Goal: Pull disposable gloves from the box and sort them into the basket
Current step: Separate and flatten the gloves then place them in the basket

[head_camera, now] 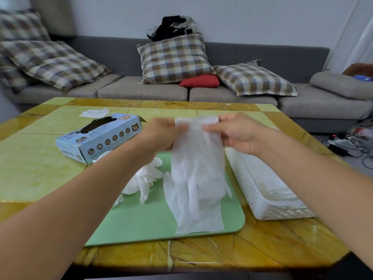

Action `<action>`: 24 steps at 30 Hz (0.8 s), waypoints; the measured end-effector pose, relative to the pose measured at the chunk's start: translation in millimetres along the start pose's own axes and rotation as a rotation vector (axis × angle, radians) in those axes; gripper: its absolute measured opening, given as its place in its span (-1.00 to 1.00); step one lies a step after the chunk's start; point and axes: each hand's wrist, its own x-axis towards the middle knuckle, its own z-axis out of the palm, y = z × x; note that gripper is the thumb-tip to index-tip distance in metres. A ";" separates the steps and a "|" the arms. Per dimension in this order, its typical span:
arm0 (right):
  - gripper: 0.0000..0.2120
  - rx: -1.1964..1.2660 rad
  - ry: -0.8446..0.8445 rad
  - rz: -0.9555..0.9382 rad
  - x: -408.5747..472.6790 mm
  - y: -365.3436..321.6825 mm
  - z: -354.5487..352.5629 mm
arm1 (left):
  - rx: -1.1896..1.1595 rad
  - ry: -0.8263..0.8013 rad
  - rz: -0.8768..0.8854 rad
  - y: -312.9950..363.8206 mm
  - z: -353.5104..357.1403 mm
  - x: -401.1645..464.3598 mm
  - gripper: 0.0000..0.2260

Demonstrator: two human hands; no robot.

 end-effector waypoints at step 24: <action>-0.64 -1.194 -0.418 -0.328 -48.0 40.7 4.6 | 0.778 -0.318 0.482 -68.3 -5.2 -34.7 -0.89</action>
